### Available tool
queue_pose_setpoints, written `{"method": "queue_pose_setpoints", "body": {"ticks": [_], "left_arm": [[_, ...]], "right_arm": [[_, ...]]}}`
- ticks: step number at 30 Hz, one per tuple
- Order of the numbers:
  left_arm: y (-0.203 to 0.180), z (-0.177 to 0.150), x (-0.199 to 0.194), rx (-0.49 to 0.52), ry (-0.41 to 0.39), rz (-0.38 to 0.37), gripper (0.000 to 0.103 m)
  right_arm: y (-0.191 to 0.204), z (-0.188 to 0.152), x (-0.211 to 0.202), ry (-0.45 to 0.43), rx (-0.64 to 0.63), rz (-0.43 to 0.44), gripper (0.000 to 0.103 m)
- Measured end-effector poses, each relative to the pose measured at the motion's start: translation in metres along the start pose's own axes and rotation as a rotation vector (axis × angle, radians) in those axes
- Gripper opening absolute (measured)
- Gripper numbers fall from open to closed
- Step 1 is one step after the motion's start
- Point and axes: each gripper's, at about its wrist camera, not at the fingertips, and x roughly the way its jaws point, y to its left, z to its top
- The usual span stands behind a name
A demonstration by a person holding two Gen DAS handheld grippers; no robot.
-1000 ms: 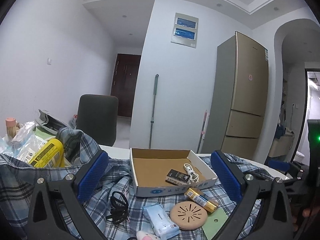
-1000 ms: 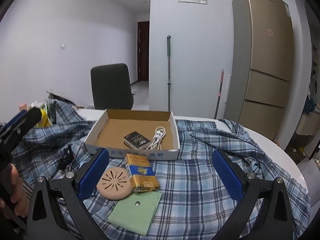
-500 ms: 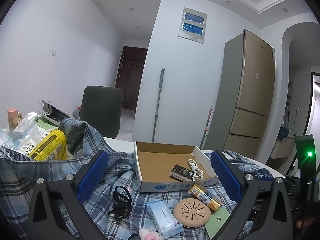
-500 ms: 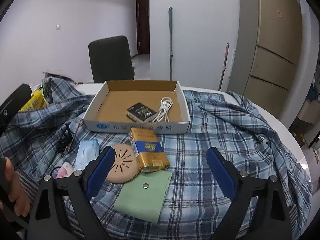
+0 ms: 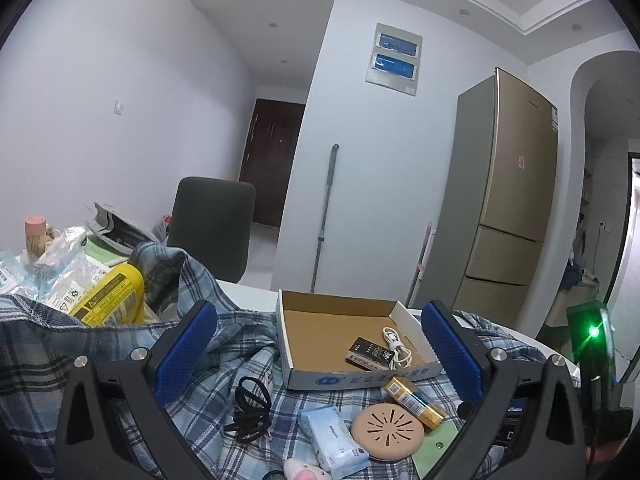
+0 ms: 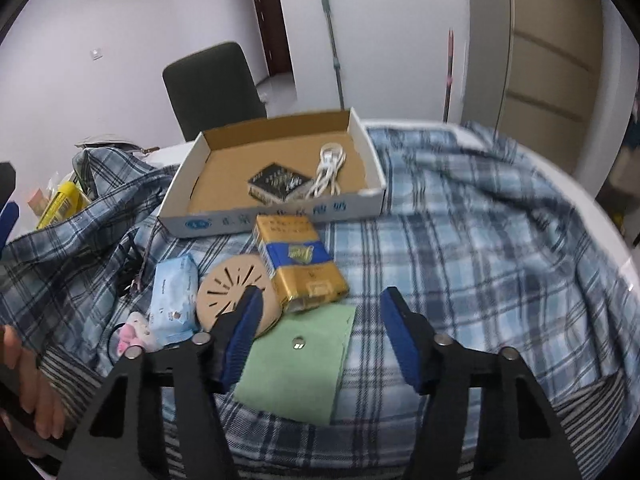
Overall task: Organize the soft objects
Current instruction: 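Move the right gripper back toward the mint-green leather pouch, then close the right gripper on the mint-green pouch and lift it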
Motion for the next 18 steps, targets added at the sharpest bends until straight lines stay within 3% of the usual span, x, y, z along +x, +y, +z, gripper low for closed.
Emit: {"method": "queue_pose_setpoints", "body": {"ticks": [9, 10, 12, 18], "left_arm": [[0.005, 0.001, 0.002, -0.021, 0.019, 0.035, 0.103], [0.005, 0.0, 0.003, -0.019, 0.022, 0.035, 0.103], [0.004, 0.0, 0.003, -0.017, 0.025, 0.031, 0.103], [0.004, 0.0, 0.002, -0.023, 0.027, 0.036, 0.103]], "right_arm": [[0.012, -0.013, 0.024, 0.131, -0.036, -0.002, 0.058], [0.016, -0.015, 0.027, 0.141, -0.053, -0.019, 0.06], [0.026, -0.02, 0.03, 0.131, -0.12, -0.08, 0.078], [0.04, -0.028, 0.037, 0.185, -0.145, -0.093, 0.08]]}}
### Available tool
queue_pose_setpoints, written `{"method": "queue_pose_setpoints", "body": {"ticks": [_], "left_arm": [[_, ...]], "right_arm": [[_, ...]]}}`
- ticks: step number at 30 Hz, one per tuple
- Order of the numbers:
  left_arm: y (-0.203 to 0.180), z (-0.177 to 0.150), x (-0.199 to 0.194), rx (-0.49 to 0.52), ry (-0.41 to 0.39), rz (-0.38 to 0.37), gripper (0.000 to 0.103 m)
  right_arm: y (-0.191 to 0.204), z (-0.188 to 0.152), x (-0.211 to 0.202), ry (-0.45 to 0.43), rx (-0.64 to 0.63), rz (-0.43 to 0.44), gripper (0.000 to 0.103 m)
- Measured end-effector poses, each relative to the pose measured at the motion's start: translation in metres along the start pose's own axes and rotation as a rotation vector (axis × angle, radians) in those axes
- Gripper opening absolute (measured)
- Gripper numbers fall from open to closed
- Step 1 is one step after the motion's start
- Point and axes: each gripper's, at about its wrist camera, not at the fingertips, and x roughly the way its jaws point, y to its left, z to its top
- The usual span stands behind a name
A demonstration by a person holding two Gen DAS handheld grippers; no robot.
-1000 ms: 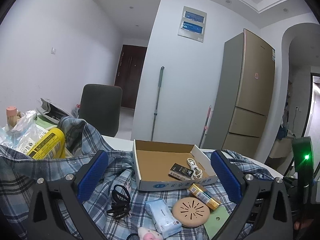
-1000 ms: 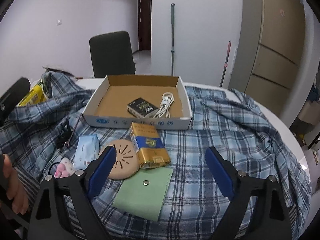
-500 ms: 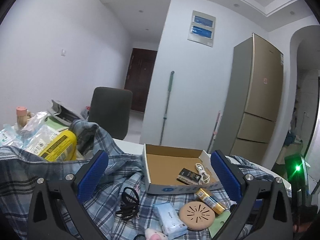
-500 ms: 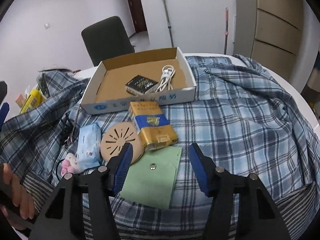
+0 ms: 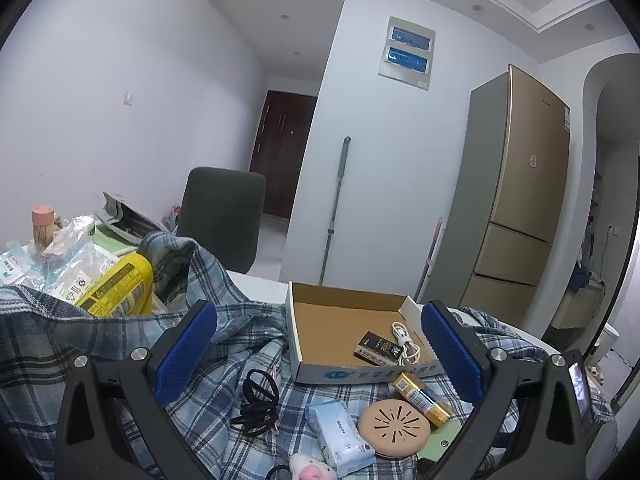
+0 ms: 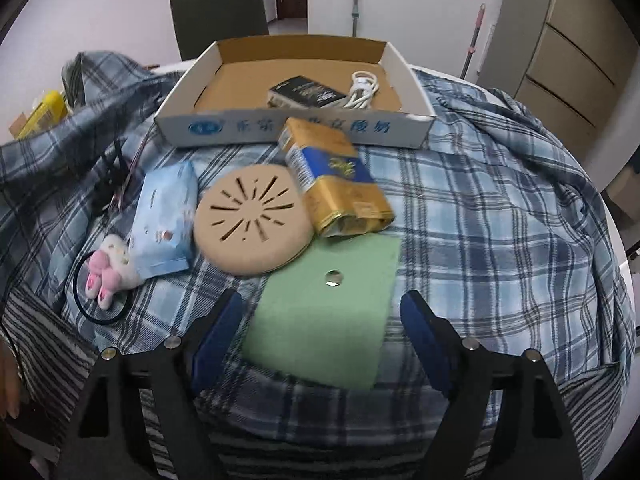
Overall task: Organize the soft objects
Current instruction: 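Close the right gripper on the mint-green pouch and lift it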
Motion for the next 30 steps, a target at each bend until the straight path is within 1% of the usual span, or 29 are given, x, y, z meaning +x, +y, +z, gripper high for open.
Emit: {"method": "queue_pose_setpoints", "body": {"ticks": [4, 7, 9, 11, 14, 18, 24, 26, 30], "left_arm": [[0.002, 0.0, 0.001, -0.014, 0.018, -0.005, 0.103], [0.001, 0.0, 0.0, -0.009, 0.014, -0.003, 0.103], [0.0, 0.0, 0.001, -0.006, 0.015, -0.007, 0.103], [0.0, 0.0, 0.001, -0.005, 0.017, -0.011, 0.103], [-0.002, -0.001, 0.0, -0.002, 0.018, -0.013, 0.103], [-0.002, -0.001, 0.002, -0.003, 0.026, -0.018, 0.103], [-0.002, -0.004, 0.005, 0.002, 0.04, -0.02, 0.103], [-0.003, -0.004, 0.005, 0.004, 0.041, -0.021, 0.103], [-0.003, -0.004, 0.005, 0.007, 0.04, -0.023, 0.103]], "right_arm": [[0.006, -0.001, 0.003, 0.008, -0.018, -0.02, 0.08], [0.004, -0.001, 0.003, -0.018, -0.014, -0.03, 0.08], [0.005, -0.002, 0.006, -0.001, -0.027, -0.028, 0.076], [0.004, -0.003, 0.009, 0.021, -0.024, -0.027, 0.075], [0.005, -0.005, 0.007, 0.014, -0.045, -0.035, 0.074], [0.003, -0.004, 0.002, 0.017, -0.063, -0.025, 0.073], [-0.008, -0.005, 0.002, 0.061, -0.094, 0.016, 0.073], [-0.01, -0.008, 0.003, 0.078, -0.12, 0.004, 0.074], [-0.016, -0.014, 0.001, 0.085, -0.11, 0.008, 0.075]]}}
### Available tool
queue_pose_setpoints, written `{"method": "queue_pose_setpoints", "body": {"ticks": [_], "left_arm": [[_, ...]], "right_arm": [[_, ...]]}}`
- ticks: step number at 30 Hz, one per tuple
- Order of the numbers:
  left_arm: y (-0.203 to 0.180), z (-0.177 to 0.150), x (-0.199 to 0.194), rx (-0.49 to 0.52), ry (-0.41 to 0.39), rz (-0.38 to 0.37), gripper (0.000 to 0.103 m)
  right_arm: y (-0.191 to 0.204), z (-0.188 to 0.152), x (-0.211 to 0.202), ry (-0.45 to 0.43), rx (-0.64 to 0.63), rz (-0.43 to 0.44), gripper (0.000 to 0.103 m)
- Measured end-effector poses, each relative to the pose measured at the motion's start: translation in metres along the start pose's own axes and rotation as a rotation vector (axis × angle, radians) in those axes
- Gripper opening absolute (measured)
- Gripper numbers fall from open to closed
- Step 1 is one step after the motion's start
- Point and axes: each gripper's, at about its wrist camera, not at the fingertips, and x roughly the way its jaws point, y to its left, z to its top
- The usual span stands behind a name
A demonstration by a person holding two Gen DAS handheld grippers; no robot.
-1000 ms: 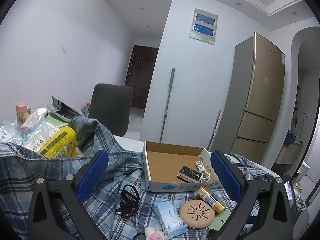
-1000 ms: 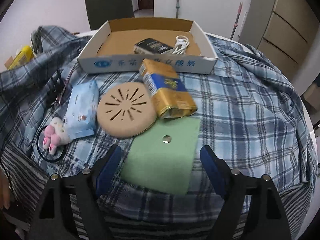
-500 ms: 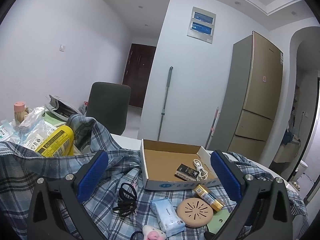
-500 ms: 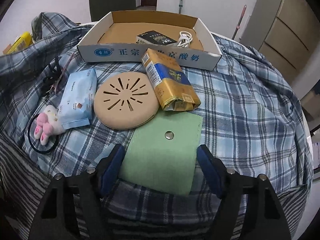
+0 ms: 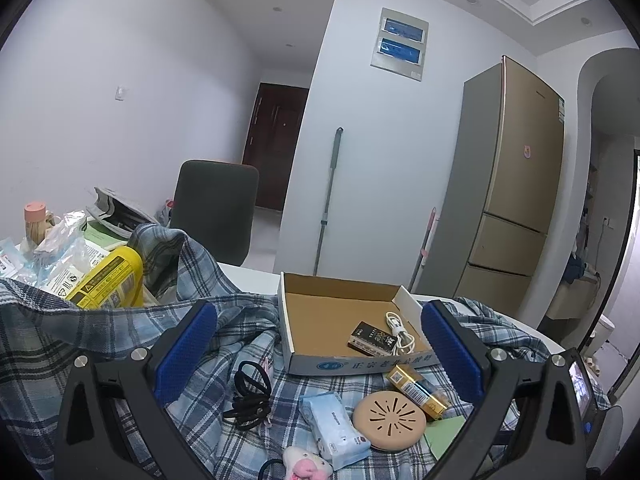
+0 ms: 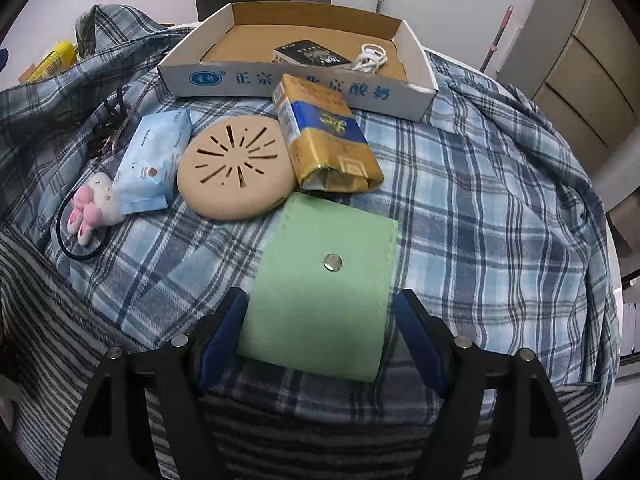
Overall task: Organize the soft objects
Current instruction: 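Close the right gripper on the mint-green pouch and lift it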
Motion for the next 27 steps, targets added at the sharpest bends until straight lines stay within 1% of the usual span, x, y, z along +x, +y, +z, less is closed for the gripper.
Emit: {"method": "queue_pose_setpoints", "body": {"ticks": [5, 6, 7, 12, 16, 17, 20, 23, 26, 27], "left_arm": [[0.0, 0.0, 0.0, 0.001, 0.0, 0.005, 0.103], [0.001, 0.0, 0.0, 0.0, 0.001, 0.006, 0.103], [0.001, 0.0, 0.0, 0.0, 0.001, 0.005, 0.103], [0.004, 0.001, 0.0, -0.015, 0.002, 0.005, 0.103], [0.004, 0.001, 0.0, -0.012, 0.005, 0.003, 0.103], [0.004, 0.001, 0.001, -0.009, 0.006, 0.004, 0.103], [0.002, 0.0, 0.002, 0.001, 0.009, 0.009, 0.103], [0.001, -0.001, 0.003, 0.007, 0.008, 0.013, 0.103], [0.002, -0.001, 0.004, 0.008, 0.01, 0.015, 0.103], [0.002, -0.001, 0.004, 0.006, 0.012, 0.016, 0.103]], "right_arm": [[-0.005, -0.003, -0.002, 0.003, 0.011, -0.005, 0.075], [-0.006, -0.004, -0.003, 0.0, 0.018, -0.005, 0.068], [-0.007, -0.005, -0.004, -0.005, 0.023, 0.001, 0.067], [-0.013, -0.014, -0.012, -0.043, 0.013, 0.028, 0.067], [-0.018, -0.016, -0.011, -0.022, 0.011, 0.043, 0.067], [-0.021, -0.017, -0.01, -0.016, 0.02, 0.037, 0.07], [-0.026, -0.015, -0.009, -0.025, 0.047, 0.044, 0.071], [-0.023, -0.01, -0.006, -0.033, 0.056, 0.032, 0.072], [-0.021, -0.006, 0.004, -0.008, 0.074, 0.038, 0.072], [-0.022, -0.006, 0.005, -0.015, 0.079, 0.036, 0.072]]}}
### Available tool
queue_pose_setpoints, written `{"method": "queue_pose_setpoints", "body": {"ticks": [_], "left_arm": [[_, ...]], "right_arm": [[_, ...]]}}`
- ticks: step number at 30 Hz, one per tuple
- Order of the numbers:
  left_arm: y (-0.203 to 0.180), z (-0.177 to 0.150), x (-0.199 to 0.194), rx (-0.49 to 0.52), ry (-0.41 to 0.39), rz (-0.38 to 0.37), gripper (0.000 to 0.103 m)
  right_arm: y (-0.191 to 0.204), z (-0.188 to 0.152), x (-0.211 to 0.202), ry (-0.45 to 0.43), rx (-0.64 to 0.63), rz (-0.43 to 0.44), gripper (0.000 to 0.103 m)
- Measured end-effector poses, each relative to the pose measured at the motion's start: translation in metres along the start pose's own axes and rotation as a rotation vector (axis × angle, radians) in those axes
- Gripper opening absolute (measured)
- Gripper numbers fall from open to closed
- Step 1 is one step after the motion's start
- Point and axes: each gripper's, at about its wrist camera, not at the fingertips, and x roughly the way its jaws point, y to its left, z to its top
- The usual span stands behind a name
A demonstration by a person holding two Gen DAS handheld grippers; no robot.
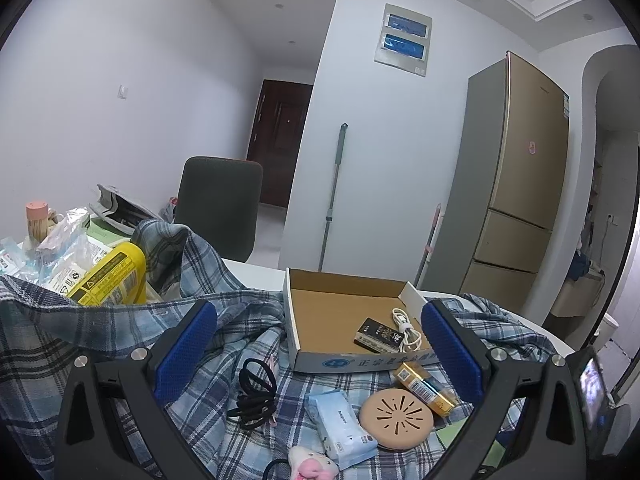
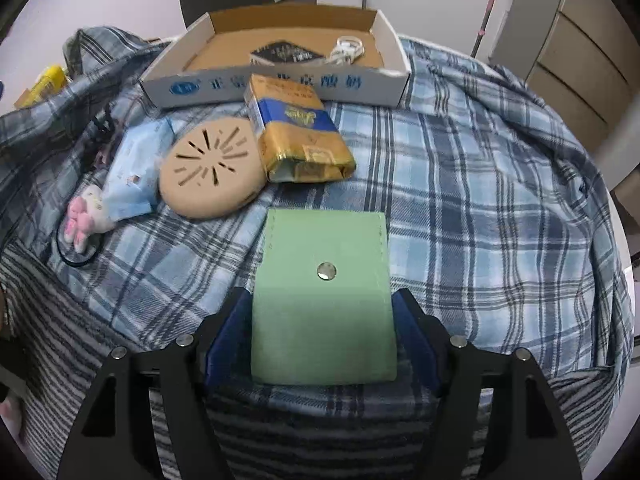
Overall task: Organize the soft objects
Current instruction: 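Close the right gripper on the mint-green pouch and lift it, then grasp the blue wet-wipe pack with the left gripper while the right holds the pouch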
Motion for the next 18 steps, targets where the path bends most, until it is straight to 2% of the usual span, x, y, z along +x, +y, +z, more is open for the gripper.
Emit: {"method": "queue_pose_setpoints", "body": {"ticks": [3, 7, 11, 15, 17, 18], "left_arm": [[0.002, 0.0, 0.001, -0.006, 0.006, 0.001, 0.103], [0.003, -0.001, 0.006, -0.005, 0.024, -0.002, 0.103], [0.0, -0.002, 0.011, 0.02, 0.053, -0.021, 0.103], [-0.012, -0.009, 0.025, 0.089, 0.151, -0.08, 0.103], [-0.017, -0.014, 0.034, 0.109, 0.211, -0.061, 0.103], [-0.018, -0.019, 0.042, 0.115, 0.256, -0.052, 0.098]], "right_arm": [[-0.002, -0.001, -0.001, -0.018, 0.012, -0.011, 0.067], [-0.007, 0.001, -0.017, -0.082, 0.001, -0.002, 0.067], [-0.02, 0.009, -0.044, -0.203, 0.0, 0.011, 0.067], [-0.036, 0.019, -0.057, -0.277, 0.027, 0.007, 0.067], [-0.039, 0.019, -0.057, -0.302, 0.021, -0.012, 0.067], [-0.042, 0.02, -0.056, -0.311, 0.018, -0.022, 0.067]]}}
